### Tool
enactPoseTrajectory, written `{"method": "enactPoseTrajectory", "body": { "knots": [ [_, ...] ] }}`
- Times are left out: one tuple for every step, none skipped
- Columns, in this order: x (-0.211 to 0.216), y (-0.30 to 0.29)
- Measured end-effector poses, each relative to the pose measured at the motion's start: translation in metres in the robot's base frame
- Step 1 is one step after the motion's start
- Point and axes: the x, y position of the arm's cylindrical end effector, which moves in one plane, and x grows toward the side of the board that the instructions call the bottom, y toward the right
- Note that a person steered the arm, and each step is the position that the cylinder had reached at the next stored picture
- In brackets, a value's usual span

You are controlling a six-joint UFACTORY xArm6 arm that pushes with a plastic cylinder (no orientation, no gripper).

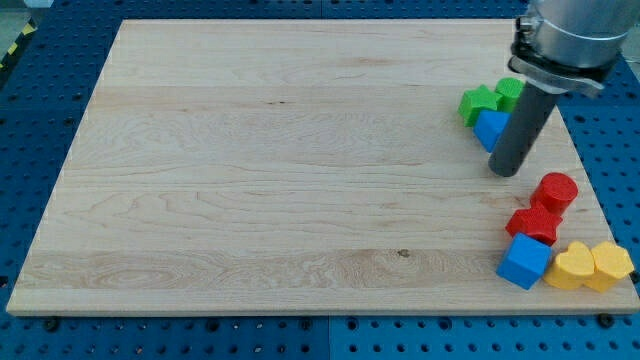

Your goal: Move the red circle right to the red star

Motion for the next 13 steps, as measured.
{"method": "enactPoseTrajectory", "body": {
  "knots": [
    [0.01,0.021],
    [0.016,0.032],
    [0.007,0.035],
    [0.01,0.052],
    [0.029,0.062],
    [0.041,0.064],
    [0.03,0.053],
    [0.03,0.04],
    [0.037,0.043],
    [0.044,0.059],
    [0.052,0.073],
    [0.053,0.082],
    [0.037,0.071]
  ]
}}
